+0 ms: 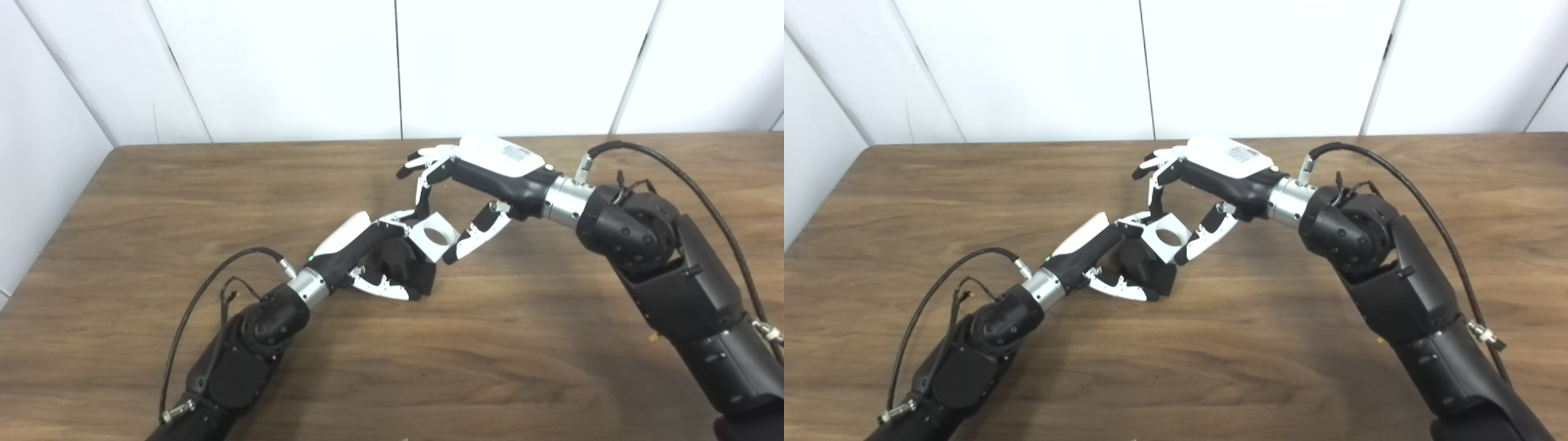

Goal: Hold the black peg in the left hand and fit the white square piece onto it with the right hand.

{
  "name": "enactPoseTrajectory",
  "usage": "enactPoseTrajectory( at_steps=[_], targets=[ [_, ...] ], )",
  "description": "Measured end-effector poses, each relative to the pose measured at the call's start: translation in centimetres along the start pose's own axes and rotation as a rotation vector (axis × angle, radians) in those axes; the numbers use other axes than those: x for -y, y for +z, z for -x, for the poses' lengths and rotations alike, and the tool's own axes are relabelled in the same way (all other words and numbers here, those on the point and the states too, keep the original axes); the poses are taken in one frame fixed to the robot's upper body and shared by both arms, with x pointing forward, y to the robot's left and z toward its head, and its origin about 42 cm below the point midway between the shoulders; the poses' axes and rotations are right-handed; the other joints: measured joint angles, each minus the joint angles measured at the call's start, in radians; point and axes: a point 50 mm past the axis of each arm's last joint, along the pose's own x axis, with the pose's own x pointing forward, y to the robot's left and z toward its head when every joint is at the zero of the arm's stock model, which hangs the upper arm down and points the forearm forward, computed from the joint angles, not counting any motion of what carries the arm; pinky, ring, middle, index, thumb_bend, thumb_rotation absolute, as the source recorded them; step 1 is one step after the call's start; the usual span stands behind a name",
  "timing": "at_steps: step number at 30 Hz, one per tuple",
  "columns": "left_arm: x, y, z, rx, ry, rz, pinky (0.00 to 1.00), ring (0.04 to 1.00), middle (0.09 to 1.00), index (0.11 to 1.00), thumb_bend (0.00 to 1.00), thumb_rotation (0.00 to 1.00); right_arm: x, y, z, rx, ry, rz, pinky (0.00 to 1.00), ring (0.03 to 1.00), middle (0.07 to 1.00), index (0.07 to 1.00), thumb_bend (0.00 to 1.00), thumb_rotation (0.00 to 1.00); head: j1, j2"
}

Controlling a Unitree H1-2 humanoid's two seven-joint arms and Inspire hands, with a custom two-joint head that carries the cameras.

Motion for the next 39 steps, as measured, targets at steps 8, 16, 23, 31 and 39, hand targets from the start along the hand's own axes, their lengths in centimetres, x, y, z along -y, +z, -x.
enactPoseTrajectory(
  at_steps=[8, 16, 23, 31, 39],
  targets=[
    [0.3, 0.1, -0.1, 0.000, -0.001, 0.007, 0.89, 0.950, 0.925, 0.489, 0.52, 0.07, -0.7, -0.3, -1.1, -0.009, -0.014, -0.041, 0.91, 0.918, 0.852, 0.482, 0.52, 0.14, 0.011, 0.005],
    [0.3, 0.1, -0.1, -0.001, -0.003, 0.000, 0.89, 0.950, 0.926, 0.490, 0.52, 0.06, -2.0, -0.3, -2.6, -0.016, -0.036, -0.064, 0.88, 0.913, 0.849, 0.482, 0.52, 0.14, 0.015, 0.006],
    [0.4, 0.1, -0.1, 0.000, -0.005, -0.002, 0.88, 0.944, 0.925, 0.489, 0.52, 0.07, -3.4, 0.1, -4.1, -0.011, -0.027, -0.083, 0.91, 0.904, 0.848, 0.481, 0.52, 0.14, 0.021, 0.009],
    [0.3, 0.2, -0.1, 0.001, -0.004, -0.003, 0.91, 0.951, 0.931, 0.489, 0.52, 0.07, -4.5, -0.7, -4.5, -0.039, -0.012, -0.097, 0.92, 0.906, 0.845, 0.481, 0.52, 0.14, 0.026, 0.017],
    [0.3, 0.4, -0.1, -0.012, -0.004, -0.001, 0.91, 0.954, 0.930, 0.490, 0.52, 0.07, -4.7, -0.8, -4.5, -0.029, -0.018, -0.101, 0.90, 0.898, 0.839, 0.481, 0.52, 0.14, 0.025, 0.025]
  ],
)
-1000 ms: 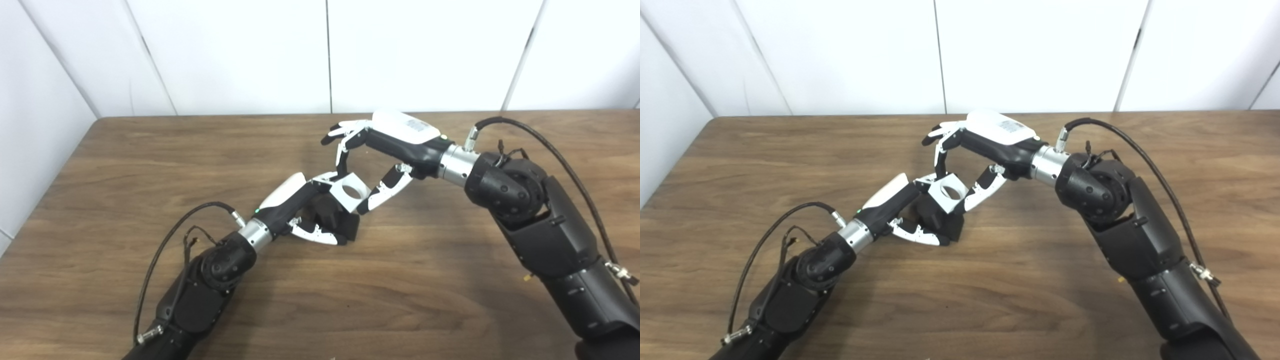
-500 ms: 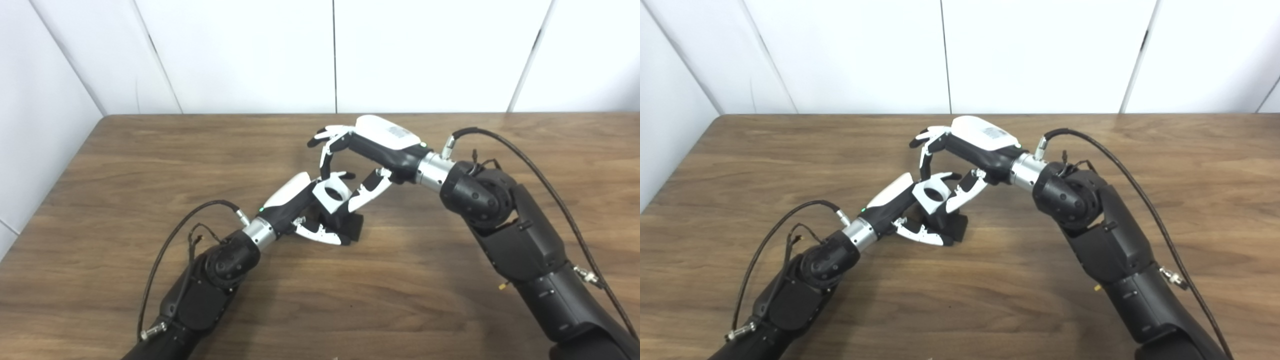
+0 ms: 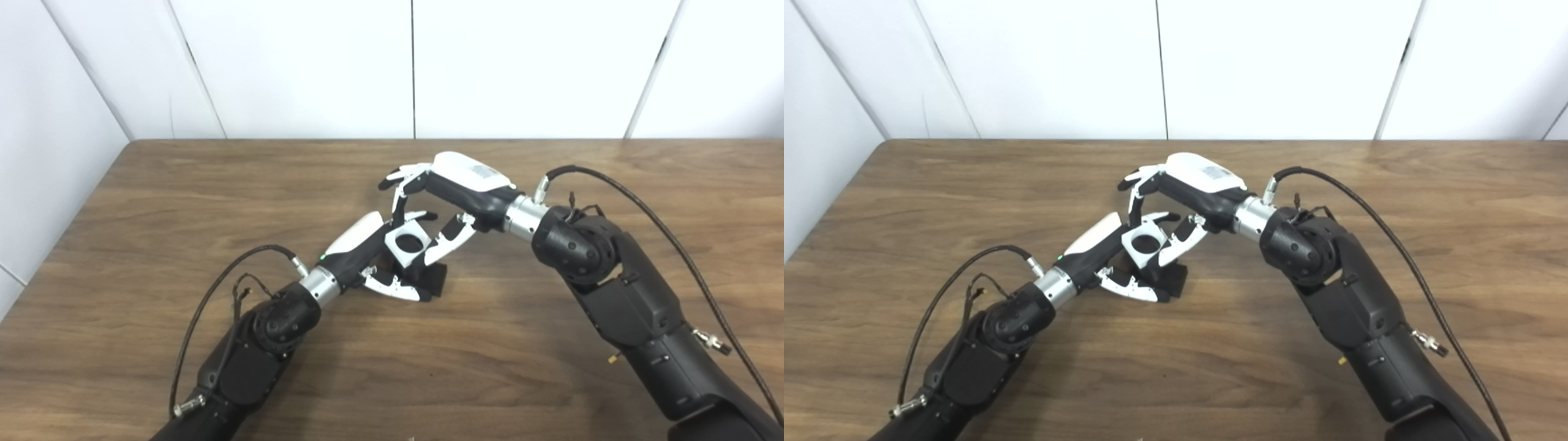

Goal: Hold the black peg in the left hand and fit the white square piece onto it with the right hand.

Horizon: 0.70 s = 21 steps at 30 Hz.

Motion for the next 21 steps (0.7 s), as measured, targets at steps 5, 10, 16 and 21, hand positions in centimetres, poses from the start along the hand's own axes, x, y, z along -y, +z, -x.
enactPoseTrajectory(
  at_steps=[5, 10, 16, 21],
  targets=[
    [0.04, 0.01, 0.10, -0.006, -0.005, -0.003, 0.90, 0.952, 0.931, 0.490, 0.52, 0.07, -0.09, -0.18, 0.07, 0.005, -0.002, -0.005, 0.92, 0.907, 0.836, 0.481, 0.52, 0.14, -0.006, 0.006],
    [0.02, 0.03, 0.08, -0.006, -0.005, -0.003, 0.90, 0.960, 0.935, 0.490, 0.52, 0.07, -0.10, -0.27, 0.19, 0.006, 0.003, -0.001, 0.91, 0.900, 0.833, 0.481, 0.52, 0.14, -0.003, 0.011],
    [-0.06, 0.17, 0.03, -0.013, -0.002, -0.003, 0.88, 0.947, 0.927, 0.490, 0.52, 0.07, -0.18, -0.41, 0.36, 0.004, 0.017, 0.005, 0.90, 0.895, 0.831, 0.481, 0.52, 0.14, -0.002, 0.021],
    [-0.08, 0.20, 0.03, -0.014, -0.001, 0.000, 0.92, 0.965, 0.936, 0.490, 0.52, 0.07, -0.86, -0.49, 0.53, 0.000, 0.043, 0.008, 0.92, 0.893, 0.835, 0.482, 0.52, 0.14, -0.002, 0.028]
  ],
)
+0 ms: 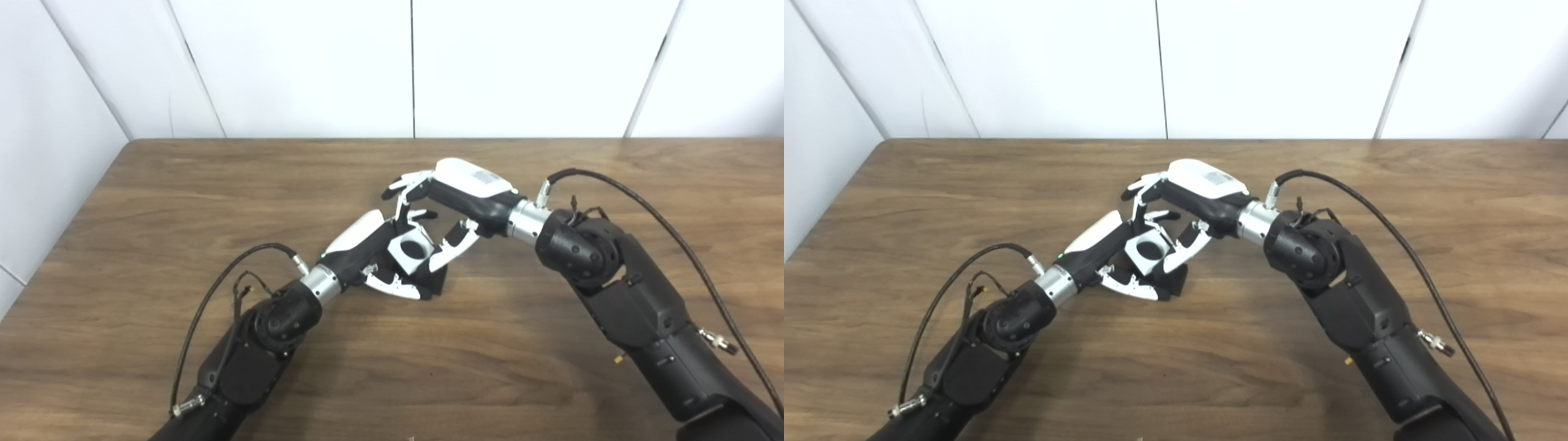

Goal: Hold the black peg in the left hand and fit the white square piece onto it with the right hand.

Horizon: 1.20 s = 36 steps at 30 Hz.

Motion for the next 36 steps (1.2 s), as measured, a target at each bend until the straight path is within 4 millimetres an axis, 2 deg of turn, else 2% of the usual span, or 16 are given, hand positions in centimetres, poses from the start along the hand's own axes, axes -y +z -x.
enactPoseTrajectory(
  at_steps=[20, 21, 23, 25, 31, 36],
  targets=[
    [0.0, 0.2, -0.1, -0.001, -0.006, 0.006, 0.91, 0.953, 0.928, 0.490, 0.52, 0.07, -0.9, -0.3, 0.5, -0.004, 0.027, 0.004, 0.94, 0.908, 0.857, 0.489, 0.52, 0.15, 0.005, 0.008],
    [0.0, 0.2, -0.1, -0.001, -0.006, 0.006, 0.90, 0.952, 0.927, 0.490, 0.52, 0.07, -1.0, -0.3, 0.5, -0.004, 0.030, 0.003, 0.93, 0.919, 0.882, 0.535, 0.58, 0.19, 0.005, 0.008],
    [0.0, 0.2, -0.1, -0.001, -0.006, 0.006, 0.89, 0.947, 0.926, 0.490, 0.52, 0.07, -0.9, -0.3, 0.5, -0.015, 0.038, -0.002, 0.91, 0.930, 0.915, 0.686, 0.78, 0.31, 0.003, 0.005],
    [0.0, 0.2, -0.1, -0.002, -0.006, 0.003, 0.88, 0.945, 0.924, 0.490, 0.52, 0.07, -0.8, -0.2, 0.6, -0.028, 0.052, -0.004, 0.90, 0.938, 0.941, 0.780, 0.88, 0.37, 0.002, 0.003],
    [0.0, 0.1, -0.1, -0.005, -0.007, 0.000, 0.90, 0.955, 0.928, 0.491, 0.52, 0.07, -0.5, -0.4, 1.1, -0.044, 0.090, -0.014, 0.89, 0.944, 0.963, 0.865, 0.98, 0.43, -0.003, 0.000],
    [0.0, 0.1, -0.1, -0.005, -0.009, 0.000, 0.91, 0.954, 0.933, 0.491, 0.52, 0.07, -0.3, -0.4, 1.3, -0.061, 0.107, -0.022, 0.91, 0.968, 0.991, 0.940, 1.00, 0.48, -0.006, 0.000]
  ],
)
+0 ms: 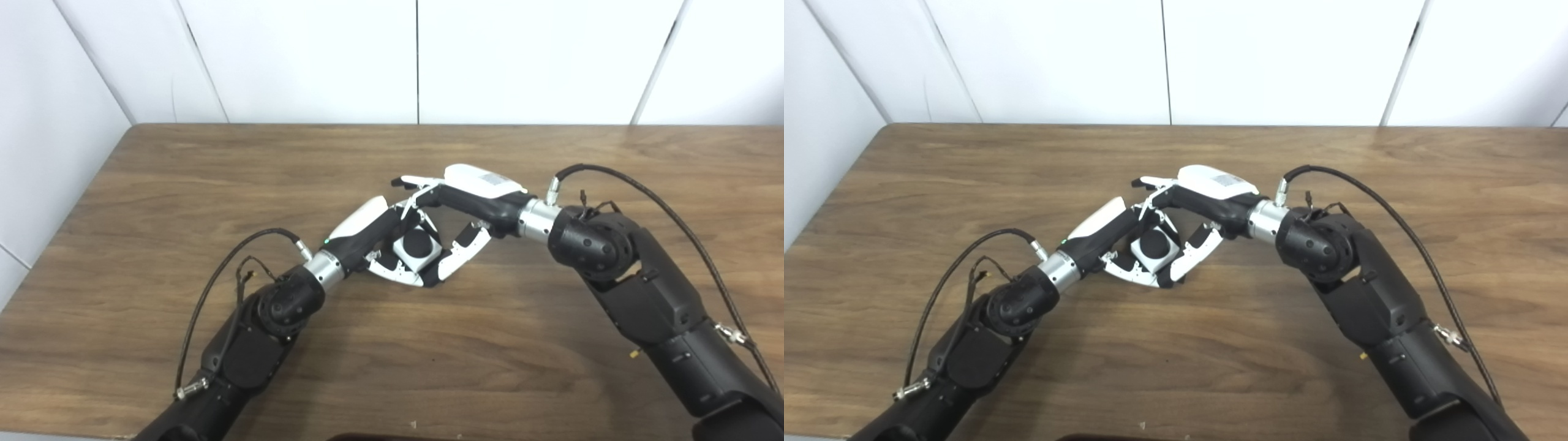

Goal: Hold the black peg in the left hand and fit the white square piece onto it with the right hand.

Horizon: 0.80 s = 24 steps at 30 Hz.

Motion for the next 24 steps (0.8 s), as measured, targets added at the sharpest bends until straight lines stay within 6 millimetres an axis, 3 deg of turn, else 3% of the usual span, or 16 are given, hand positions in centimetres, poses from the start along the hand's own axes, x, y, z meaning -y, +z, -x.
enactPoseTrajectory(
  at_steps=[9, 14, 18, 24],
  targets=[
    [-0.1, 0.0, 0.0, 0.001, -0.004, -0.007, 0.88, 0.942, 0.935, 0.491, 0.52, 0.07, 0.9, -0.6, 1.3, -0.038, 0.039, -0.003, 0.91, 0.988, 1.000, 1.000, 1.00, 0.52, -0.012, -0.002],
    [-0.2, 0.0, 0.0, 0.001, -0.007, -0.013, 0.87, 0.940, 0.936, 0.492, 0.52, 0.07, 2.4, -2.0, 3.2, -0.101, 0.029, -0.006, 0.92, 0.991, 1.000, 1.000, 1.00, 0.52, -0.028, -0.006],
    [-0.3, -0.2, 0.1, -0.003, -0.008, -0.017, 0.87, 0.939, 0.936, 0.492, 0.52, 0.07, 4.0, -3.2, 5.0, -0.150, -0.002, 0.009, 0.91, 0.992, 1.000, 1.000, 1.00, 0.50, -0.043, -0.015],
    [-0.3, -0.2, -0.1, 0.001, -0.012, -0.018, 0.88, 0.942, 0.935, 0.492, 0.52, 0.07, 5.2, -3.3, 6.1, -0.169, -0.038, 0.003, 0.89, 0.986, 1.000, 1.000, 1.00, 0.43, -0.060, -0.021]
  ],
)
